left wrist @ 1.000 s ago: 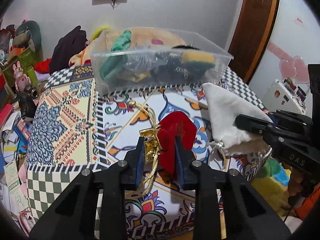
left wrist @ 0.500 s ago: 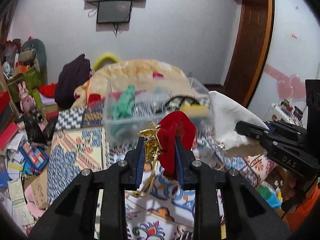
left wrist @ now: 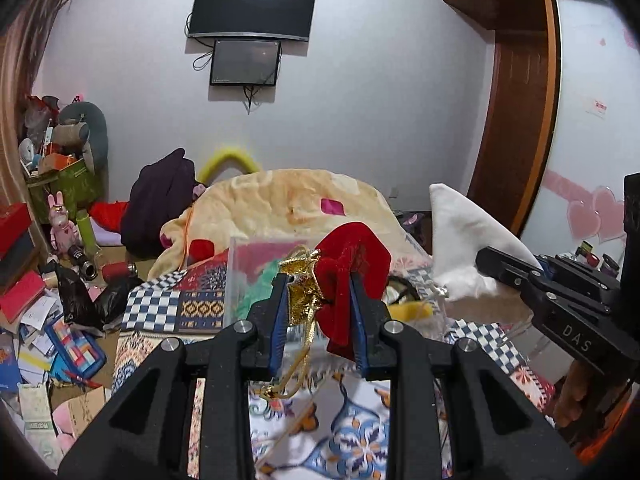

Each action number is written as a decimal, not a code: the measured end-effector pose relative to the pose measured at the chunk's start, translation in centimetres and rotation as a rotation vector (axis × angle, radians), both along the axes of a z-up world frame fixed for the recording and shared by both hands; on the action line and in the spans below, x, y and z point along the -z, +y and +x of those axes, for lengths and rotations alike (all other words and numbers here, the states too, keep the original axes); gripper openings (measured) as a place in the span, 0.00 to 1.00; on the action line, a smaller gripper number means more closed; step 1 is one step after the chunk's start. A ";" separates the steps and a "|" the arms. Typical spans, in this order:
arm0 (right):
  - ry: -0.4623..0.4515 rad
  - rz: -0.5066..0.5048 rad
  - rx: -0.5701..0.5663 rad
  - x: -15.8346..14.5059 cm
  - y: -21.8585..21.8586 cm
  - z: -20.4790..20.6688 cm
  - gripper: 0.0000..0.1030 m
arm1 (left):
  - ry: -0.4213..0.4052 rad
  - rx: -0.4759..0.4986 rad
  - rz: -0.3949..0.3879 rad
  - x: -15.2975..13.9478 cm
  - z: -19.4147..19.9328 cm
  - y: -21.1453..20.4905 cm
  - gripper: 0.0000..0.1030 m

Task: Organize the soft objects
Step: 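Carry the red pouch and white bag into the box and open both grippers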

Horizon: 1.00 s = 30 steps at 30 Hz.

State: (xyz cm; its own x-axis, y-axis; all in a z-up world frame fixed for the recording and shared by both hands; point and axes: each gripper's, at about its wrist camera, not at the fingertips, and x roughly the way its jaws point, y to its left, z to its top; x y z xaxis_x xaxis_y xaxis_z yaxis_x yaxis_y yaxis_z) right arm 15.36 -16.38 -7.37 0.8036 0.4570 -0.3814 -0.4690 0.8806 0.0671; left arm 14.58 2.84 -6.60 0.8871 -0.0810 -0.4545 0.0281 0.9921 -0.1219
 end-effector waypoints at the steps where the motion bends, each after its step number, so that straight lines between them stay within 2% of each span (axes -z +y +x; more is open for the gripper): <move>1: 0.000 0.003 0.004 0.0 0.2 0.4 0.17 | -0.002 -0.002 0.000 -0.1 0.2 -0.2 0.26; 10: 0.036 0.000 0.030 0.9 1.5 3.5 0.17 | 0.042 -0.026 -0.008 1.3 4.4 0.0 0.26; 18: 0.147 0.030 0.015 3.0 1.9 5.7 0.17 | 0.130 -0.028 -0.021 4.0 7.2 -0.1 0.26; 24: 0.200 -0.005 0.018 4.4 3.3 6.8 0.17 | 0.184 -0.024 -0.020 5.8 8.5 -0.2 0.26; 26: 0.213 -0.026 0.020 4.8 3.7 7.1 0.19 | 0.201 -0.022 -0.016 6.2 8.8 -0.2 0.28; 28: 0.219 -0.041 0.028 5.2 3.6 7.4 0.20 | 0.224 -0.009 -0.032 6.7 9.2 -0.1 0.39; 30: 0.238 -0.049 0.036 5.3 3.7 7.6 0.23 | 0.232 -0.006 -0.045 7.0 9.1 0.0 0.43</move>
State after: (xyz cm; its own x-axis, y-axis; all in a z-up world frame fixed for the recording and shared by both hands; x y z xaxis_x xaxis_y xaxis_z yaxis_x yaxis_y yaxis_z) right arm 22.92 -12.71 -12.69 0.7041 0.4062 -0.5825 -0.4135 0.9014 0.1287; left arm 23.73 2.81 -13.58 0.7595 -0.1009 -0.6426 -0.0120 0.9855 -0.1690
